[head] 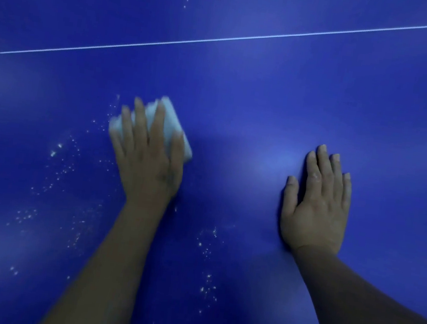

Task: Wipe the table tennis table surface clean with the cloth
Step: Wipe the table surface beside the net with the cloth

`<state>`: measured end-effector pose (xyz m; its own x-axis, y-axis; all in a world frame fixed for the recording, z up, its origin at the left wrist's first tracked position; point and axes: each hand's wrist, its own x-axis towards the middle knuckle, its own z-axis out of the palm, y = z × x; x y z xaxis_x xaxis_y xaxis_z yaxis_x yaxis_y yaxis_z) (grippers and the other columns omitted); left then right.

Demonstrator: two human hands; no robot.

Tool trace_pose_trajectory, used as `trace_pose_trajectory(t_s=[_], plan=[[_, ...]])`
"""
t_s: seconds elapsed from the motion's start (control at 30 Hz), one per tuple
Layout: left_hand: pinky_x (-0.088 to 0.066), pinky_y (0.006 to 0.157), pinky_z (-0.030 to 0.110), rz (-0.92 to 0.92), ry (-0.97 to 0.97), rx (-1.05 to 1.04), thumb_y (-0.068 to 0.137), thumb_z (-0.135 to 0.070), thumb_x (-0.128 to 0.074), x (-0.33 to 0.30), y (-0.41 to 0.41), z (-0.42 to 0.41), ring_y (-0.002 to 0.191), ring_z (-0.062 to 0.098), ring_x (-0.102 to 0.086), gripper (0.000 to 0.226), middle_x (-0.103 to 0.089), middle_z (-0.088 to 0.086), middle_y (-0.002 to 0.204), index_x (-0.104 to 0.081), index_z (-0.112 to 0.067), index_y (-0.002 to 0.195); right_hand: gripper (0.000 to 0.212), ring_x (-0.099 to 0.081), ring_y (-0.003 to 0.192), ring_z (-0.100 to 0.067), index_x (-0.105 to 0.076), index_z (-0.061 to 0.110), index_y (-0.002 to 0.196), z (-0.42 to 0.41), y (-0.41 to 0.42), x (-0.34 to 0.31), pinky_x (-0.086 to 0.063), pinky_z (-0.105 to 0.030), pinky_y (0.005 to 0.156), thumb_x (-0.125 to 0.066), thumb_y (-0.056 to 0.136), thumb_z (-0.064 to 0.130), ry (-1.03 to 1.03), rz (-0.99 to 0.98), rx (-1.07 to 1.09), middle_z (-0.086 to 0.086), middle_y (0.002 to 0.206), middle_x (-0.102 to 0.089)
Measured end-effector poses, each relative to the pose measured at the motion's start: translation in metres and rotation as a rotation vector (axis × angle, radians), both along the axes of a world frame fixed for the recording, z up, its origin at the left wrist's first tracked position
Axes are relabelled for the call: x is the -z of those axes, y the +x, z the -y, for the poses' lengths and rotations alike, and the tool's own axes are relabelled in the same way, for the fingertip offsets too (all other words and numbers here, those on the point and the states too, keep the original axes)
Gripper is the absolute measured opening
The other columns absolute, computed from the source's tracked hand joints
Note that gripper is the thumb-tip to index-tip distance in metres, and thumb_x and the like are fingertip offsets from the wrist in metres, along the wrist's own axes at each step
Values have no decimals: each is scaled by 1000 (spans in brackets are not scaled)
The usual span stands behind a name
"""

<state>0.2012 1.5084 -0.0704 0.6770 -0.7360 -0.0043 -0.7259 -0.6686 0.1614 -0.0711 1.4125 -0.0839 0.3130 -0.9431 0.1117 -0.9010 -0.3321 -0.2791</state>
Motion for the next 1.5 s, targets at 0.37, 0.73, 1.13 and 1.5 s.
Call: trace_pose_trajectory(t_s=[0.37,0.73,1.13,1.5], plan=[[-8,130,62,6,58,-42,113,-53,-23,7,-52,-41,164,34,-6,65,-9,12,177,-15,-23,170,58,-18,164,-24,-41,7,161,0,1,0,-12,-49,133,-40,112,38,-22,-17,-3,-4,175,-28],[-6,129,63,-75,2,-49,111,-57,-23,3,-102,-14,164,35,-4,67,-11,11,178,-18,-25,170,58,-20,164,-23,-43,10,162,-3,2,1,-12,-47,134,-42,111,40,-38,24,0,-2,174,-30],[-17,128,64,-94,62,507,112,-52,-38,-8,-204,-145,164,33,-11,66,-17,10,176,-23,-24,169,54,-23,163,-27,-42,6,161,-110,-67,-14,-17,-52,133,-46,113,29,-2,91,-149,-8,173,-31],[-13,129,61,-100,65,456,113,-55,-30,-5,-206,-128,165,30,-5,66,-12,8,178,-16,-25,170,58,-27,162,-25,-45,7,160,-173,-114,-6,-25,-55,130,-54,106,23,14,46,-116,-3,172,-35]])
